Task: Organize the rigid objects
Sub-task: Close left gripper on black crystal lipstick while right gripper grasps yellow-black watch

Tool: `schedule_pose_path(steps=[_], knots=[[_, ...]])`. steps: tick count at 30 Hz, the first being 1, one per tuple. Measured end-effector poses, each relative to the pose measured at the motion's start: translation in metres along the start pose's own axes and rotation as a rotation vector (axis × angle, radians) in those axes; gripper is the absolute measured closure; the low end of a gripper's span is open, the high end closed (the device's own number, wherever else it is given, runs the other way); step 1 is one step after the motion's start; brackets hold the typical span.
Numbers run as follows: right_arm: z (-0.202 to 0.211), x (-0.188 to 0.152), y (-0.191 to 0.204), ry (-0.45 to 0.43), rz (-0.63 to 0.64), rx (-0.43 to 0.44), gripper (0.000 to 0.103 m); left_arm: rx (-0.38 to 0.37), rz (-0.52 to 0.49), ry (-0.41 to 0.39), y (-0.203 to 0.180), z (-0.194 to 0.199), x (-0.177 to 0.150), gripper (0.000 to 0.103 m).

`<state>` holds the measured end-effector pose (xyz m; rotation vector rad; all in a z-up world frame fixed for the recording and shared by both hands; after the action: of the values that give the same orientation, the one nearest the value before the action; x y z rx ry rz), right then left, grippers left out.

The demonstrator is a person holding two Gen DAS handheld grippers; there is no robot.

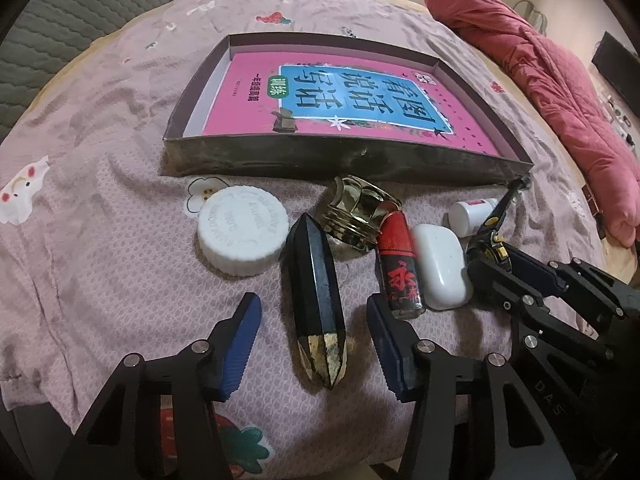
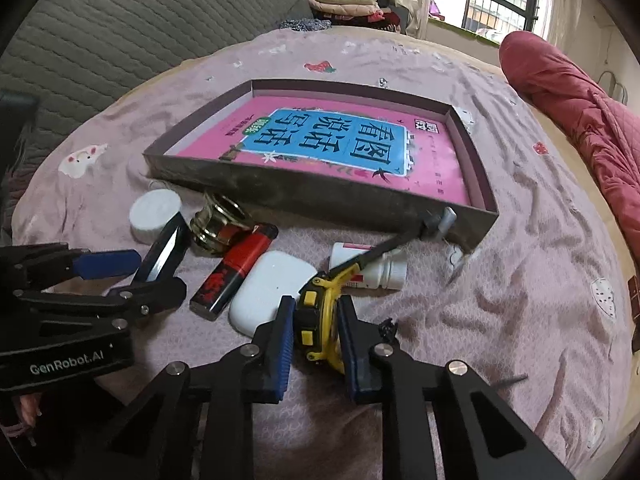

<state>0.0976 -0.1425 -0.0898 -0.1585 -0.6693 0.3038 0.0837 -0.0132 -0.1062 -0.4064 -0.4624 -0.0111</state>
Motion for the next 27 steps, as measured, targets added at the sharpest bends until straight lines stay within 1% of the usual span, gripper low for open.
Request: schedule_pose_path(steps=[9, 12, 14, 16, 22, 25, 27], knots=[[-0.007, 0.004, 0.004, 0.005, 0.031, -0.024, 0.081, 0.015, 0.013, 0.004, 0.002, -0.008, 0.004, 0.048], [-0.006, 0.004, 0.007, 0.002, 0.053, -0.048, 0.081, 0.029, 0.01, -0.003, 0.001, -0.009, 0.007, 0.055], [-0.006, 0.004, 0.008, -0.004, 0.059, -0.059, 0.082, 0.036, 0.0, -0.011, 0.001, -0.009, 0.008, 0.072], [-0.005, 0.004, 0.005, -0.015, 0.026, -0.041, 0.082, 0.025, 0.003, -0.016, 0.001, -0.008, 0.009, 0.076], [0.007, 0.004, -0.007, -0.066, -0.044, 0.02, 0.085, -0.029, 0.018, -0.047, 0.007, -0.004, 0.01, 0.079], [0.01, 0.005, -0.008, -0.08, -0.053, 0.025, 0.086, -0.04, 0.009, -0.061, 0.006, 0.001, 0.008, 0.079], [0.011, 0.007, -0.011, -0.085, -0.077, 0.044, 0.086, -0.048, 0.001, -0.068, 0.004, 0.005, 0.006, 0.08]])
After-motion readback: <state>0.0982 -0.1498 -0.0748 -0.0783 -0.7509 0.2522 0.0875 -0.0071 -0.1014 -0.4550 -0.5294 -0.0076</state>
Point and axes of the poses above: each gripper's, at about its wrist camera, not at the fingertips, and z roughly against the way its jaws point, y to its left, x to its top, the point moved 5 cm from there along -z, roughly the way its jaws point, and after that the axes turned 15 degrees about -x, right-handed, at the moved point
